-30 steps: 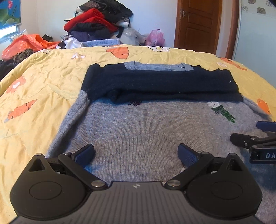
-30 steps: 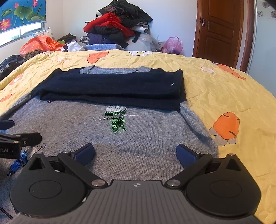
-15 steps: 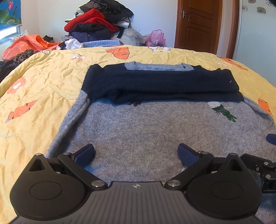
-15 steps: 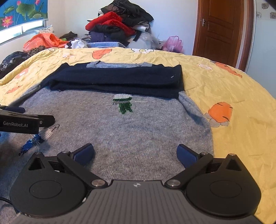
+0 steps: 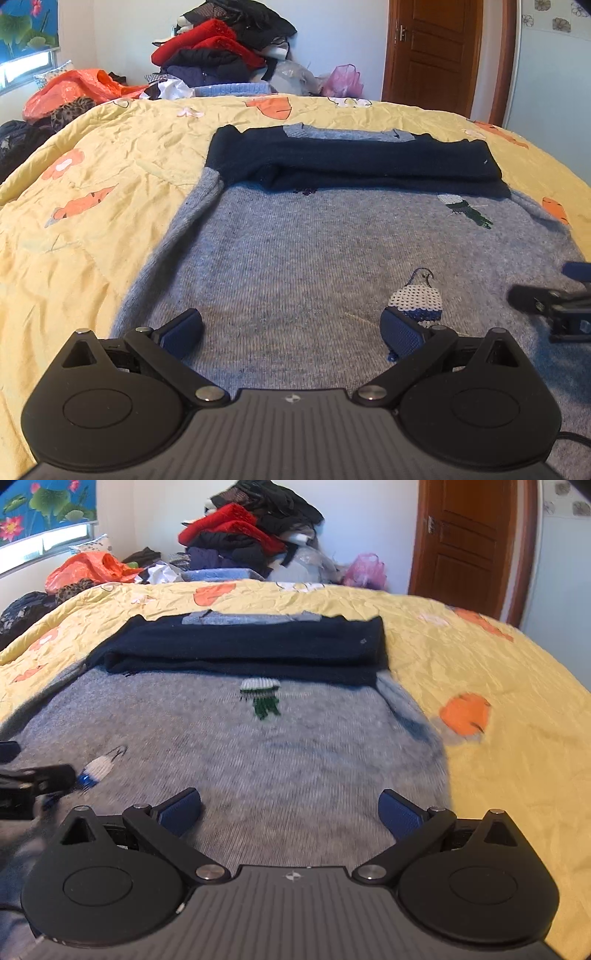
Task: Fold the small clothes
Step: 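Release the folded band and pull both grippers back from the sweater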
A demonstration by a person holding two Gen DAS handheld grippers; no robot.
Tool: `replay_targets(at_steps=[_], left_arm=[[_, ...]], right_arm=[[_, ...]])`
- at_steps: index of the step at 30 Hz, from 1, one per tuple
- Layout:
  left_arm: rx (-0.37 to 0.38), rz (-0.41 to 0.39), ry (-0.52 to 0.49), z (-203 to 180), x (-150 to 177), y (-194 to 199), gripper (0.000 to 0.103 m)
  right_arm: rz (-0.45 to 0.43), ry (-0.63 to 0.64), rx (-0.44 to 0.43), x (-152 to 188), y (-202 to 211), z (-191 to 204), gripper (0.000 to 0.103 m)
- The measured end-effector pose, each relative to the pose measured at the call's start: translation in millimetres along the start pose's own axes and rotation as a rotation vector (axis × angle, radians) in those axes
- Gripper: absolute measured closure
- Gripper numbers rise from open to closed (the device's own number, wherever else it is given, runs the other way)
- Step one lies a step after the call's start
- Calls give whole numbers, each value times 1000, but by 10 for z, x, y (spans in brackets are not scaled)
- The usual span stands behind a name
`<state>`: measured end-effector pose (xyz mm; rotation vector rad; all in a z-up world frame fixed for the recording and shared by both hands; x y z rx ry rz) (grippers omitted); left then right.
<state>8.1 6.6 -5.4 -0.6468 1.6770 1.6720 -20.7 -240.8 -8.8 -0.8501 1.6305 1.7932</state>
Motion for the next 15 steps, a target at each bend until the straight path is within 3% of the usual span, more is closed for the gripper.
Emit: replay_targets(at_steps=[5, 15], left_arm=[[-1, -2, 2, -1, -3, 0, 0], [-32, 32, -2, 24, 164, 255, 0]], right_arm=[[-20, 47, -21, 232, 202, 72, 0], [-20, 38, -20, 201, 162, 59, 0]])
Point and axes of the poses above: each gripper's, at about its wrist camera, not at the fingertips, and y roughly against the way its jaws point, z to its left, x to its underside, the point moved 1 cm from there along -y, roughly the way its jaws point, and after that the axes turned 4 degrees about -x, right-handed, at the moved point
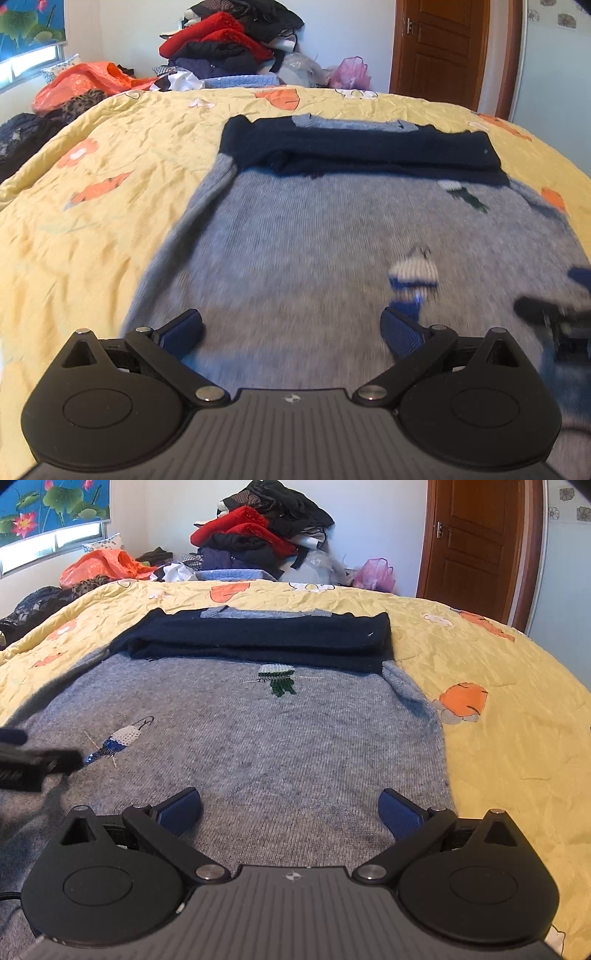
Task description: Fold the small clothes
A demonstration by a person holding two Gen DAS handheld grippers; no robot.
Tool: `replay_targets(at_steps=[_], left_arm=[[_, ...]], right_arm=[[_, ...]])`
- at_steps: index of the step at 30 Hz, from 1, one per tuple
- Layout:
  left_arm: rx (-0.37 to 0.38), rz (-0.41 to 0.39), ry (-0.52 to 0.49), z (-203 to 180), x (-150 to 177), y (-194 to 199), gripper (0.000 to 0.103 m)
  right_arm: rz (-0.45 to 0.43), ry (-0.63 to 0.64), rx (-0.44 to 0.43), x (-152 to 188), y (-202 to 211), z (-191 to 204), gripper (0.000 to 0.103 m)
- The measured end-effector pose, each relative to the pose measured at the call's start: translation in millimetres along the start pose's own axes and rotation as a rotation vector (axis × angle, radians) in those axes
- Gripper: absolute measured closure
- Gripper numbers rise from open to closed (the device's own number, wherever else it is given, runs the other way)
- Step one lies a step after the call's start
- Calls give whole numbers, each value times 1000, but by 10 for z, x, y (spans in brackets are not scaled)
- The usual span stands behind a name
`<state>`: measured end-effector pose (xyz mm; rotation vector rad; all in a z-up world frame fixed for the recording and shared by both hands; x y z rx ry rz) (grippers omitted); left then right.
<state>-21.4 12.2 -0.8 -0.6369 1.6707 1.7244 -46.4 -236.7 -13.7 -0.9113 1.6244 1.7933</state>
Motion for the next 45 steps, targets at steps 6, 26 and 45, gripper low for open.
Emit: replay_targets(at_steps=[6, 26, 45], left_arm=[[21, -30, 4, 42, 115, 59, 0], [18, -34, 2, 31, 104, 46, 0], [20, -36, 5, 31, 120, 68, 0]], right_arm=[[0, 0, 0, 1, 2, 1, 0], [3, 8, -6, 243, 309, 16, 0], [3, 8, 2, 263, 335, 22, 0]])
Point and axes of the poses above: each gripper's, at about its wrist camera, not at the fingertips, and y roughly against the way its jaws point, z to its left, x to its underside, the point moved 1 cm from there along -y, roughly the way its jaws point, and after that the axes turned 4 degrees about -x, right-handed, at the moved point
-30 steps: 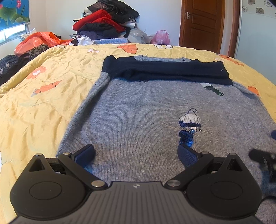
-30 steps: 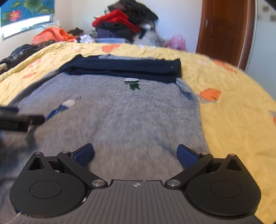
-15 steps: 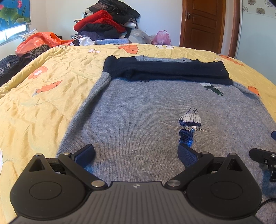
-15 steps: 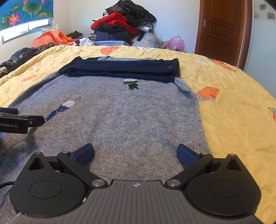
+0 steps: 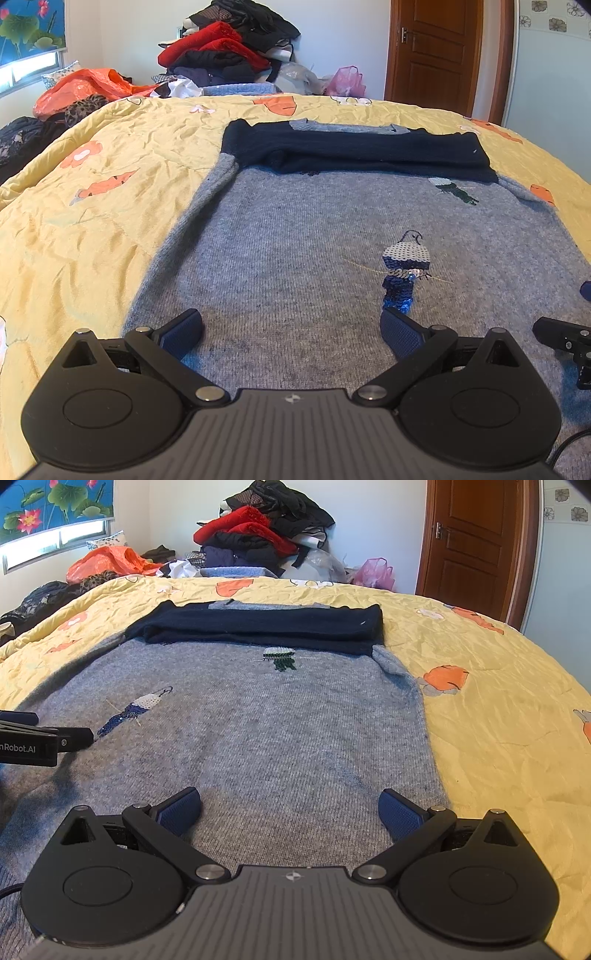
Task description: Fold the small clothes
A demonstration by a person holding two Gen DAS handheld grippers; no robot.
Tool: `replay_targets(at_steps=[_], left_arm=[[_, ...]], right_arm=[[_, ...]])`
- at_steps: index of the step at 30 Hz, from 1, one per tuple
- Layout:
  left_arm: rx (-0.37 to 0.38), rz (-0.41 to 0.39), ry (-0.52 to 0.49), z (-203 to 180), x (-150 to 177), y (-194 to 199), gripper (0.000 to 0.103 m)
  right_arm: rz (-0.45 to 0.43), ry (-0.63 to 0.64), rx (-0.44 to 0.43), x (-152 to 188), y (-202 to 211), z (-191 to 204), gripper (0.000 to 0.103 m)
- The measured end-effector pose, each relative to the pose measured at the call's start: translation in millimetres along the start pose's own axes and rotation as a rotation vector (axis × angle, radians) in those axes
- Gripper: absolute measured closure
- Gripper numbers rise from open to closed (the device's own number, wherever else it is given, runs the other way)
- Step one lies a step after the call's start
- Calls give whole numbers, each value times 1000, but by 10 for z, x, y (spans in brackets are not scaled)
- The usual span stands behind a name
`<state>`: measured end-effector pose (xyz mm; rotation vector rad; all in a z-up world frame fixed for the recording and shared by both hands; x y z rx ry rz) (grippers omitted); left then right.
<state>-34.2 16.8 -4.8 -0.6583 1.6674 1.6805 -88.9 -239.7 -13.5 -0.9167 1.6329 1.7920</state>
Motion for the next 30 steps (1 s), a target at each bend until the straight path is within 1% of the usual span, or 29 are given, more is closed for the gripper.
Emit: replay_targets(at_steps=[5, 9, 10, 13, 15, 30], left_arm=[[-24, -10, 10, -33, 32, 44, 0], [-58, -32, 5, -76, 80, 98, 0], [-58, -35, 3, -78, 91, 110, 0], [-50, -42, 41, -48, 139, 134, 0], [-55, -51, 38, -58, 163, 154, 0], [-55, -49, 44, -80, 157, 148, 0]], right_arm=[[1, 0, 4, -1, 3, 1, 0], [-3, -9, 12, 25, 32, 2, 0], [-3, -10, 13, 31, 40, 3, 0], [-3, -11, 12, 34, 45, -2, 0], [-4, -10, 13, 35, 46, -2, 0], [-2, -6, 10, 26, 40, -1, 0]])
Point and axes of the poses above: each gripper's, at about its wrist camera, not at the fingertips, and y roughly against the way its jaws point, z to its left, x to its underside, the point moved 1 cm from there along -y, roughly the way its jaws point, and after that the axes turned 4 degrees about -x, right-handed, at the moved point
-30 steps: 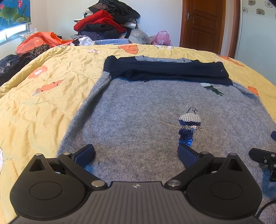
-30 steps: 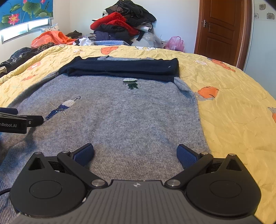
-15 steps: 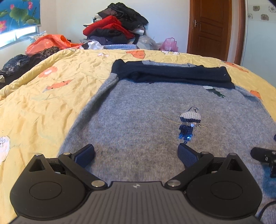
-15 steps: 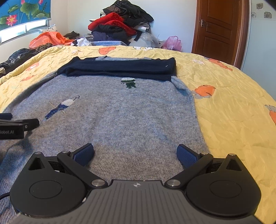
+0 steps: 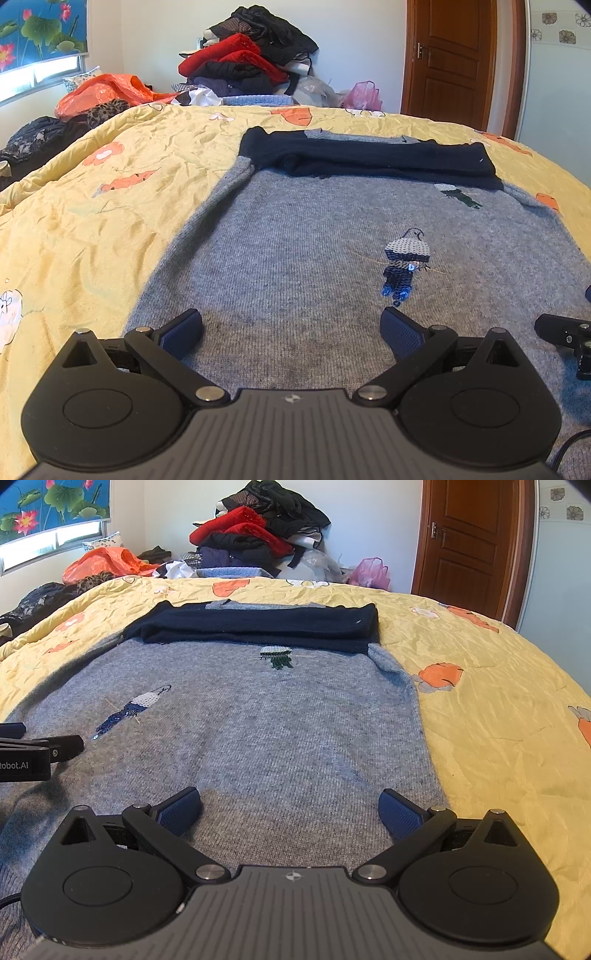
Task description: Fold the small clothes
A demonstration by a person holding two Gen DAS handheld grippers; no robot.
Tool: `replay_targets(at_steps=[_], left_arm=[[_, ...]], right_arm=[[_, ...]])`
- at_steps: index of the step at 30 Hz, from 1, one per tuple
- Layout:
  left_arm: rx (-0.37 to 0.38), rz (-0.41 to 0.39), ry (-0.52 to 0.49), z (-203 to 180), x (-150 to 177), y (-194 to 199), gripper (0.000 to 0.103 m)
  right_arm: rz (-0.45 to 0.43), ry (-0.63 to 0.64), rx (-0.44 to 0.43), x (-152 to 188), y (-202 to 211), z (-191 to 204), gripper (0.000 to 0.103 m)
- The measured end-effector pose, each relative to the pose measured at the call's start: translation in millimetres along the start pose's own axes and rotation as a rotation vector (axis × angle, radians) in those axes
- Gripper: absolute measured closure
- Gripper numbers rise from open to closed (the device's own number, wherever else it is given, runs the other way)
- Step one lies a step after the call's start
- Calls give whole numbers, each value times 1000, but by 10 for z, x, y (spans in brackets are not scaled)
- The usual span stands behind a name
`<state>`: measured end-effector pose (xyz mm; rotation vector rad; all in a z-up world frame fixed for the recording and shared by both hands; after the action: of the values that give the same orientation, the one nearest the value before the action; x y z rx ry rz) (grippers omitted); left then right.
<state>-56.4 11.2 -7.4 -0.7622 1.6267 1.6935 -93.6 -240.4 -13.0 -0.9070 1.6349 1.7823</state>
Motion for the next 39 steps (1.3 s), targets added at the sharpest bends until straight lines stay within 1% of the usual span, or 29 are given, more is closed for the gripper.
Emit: replay_targets(at_steps=[39], left_arm=[[0, 0, 0, 6, 4, -2, 0]], right_arm=[[-9, -5, -3, 16, 21, 5, 0]])
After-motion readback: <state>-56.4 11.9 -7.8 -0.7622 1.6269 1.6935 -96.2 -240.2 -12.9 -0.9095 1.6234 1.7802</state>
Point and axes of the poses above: each gripper's, at about its wrist camera, not at the fingertips, and y roughly against the way its jaws point, z to its left, x to its underside, the point moved 1 cm from there along -y, roughly the way its jaws point, and after that the axes turned 4 degrees about -x, right-handed, at the moved point
